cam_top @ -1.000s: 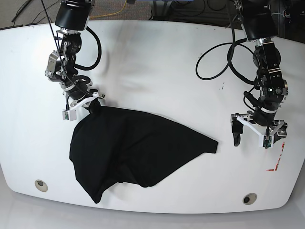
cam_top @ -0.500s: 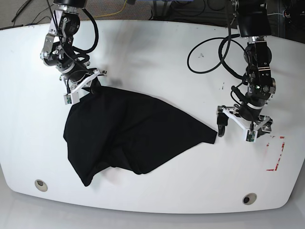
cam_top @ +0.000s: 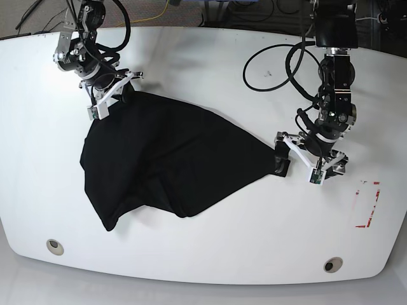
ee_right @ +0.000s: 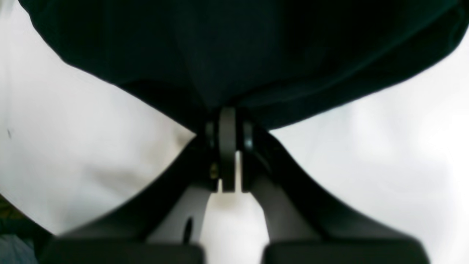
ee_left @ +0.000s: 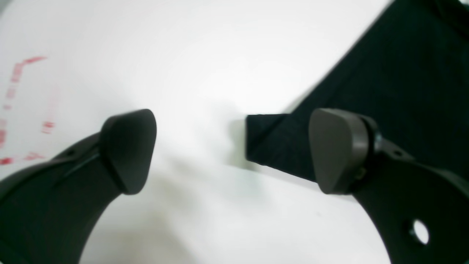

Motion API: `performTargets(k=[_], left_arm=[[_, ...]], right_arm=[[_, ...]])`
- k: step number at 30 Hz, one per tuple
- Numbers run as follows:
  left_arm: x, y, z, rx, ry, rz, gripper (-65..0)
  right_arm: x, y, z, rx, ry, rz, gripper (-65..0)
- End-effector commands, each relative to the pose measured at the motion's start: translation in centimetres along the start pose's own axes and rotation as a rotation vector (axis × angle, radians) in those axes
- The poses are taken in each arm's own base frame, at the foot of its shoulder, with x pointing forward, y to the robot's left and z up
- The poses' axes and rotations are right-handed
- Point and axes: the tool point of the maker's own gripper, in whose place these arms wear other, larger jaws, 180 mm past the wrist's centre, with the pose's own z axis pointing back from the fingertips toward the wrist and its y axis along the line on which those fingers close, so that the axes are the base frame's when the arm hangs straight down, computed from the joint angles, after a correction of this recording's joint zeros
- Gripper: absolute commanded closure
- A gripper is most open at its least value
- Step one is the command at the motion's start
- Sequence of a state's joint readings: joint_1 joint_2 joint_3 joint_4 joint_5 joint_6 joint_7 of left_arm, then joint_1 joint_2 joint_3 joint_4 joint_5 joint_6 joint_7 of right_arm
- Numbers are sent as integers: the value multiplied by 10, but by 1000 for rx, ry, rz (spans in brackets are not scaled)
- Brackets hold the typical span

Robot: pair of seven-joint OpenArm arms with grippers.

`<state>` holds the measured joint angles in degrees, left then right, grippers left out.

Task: Layout the t-shirt on the table in an organized manner, then fold the t-shirt properly
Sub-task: 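Move the left gripper to the t-shirt's opposite corner and grasp it, then lift the t-shirt with both grippers and pull the corners apart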

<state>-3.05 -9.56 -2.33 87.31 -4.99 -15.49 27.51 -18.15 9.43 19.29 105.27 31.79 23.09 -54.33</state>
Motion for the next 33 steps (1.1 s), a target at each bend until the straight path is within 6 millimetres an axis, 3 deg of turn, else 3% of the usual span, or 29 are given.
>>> performTargets(k=[1,12,24,33], left_arm=[[16,6,-6,8,-38,3,-636],[-8,-15,-32,-58,40,-14,-636],[-18,-34,-38,-106,39,-31,-628],[-48,-41,-44,-125,118,-28,-371]], right_arm=[[16,-2,5,1,-46,28,0],[21,-9,8,-13,-47,53,0],[22,-9,8,-13,-48,53,0],[22,-9,8,-14,-49,53,0]])
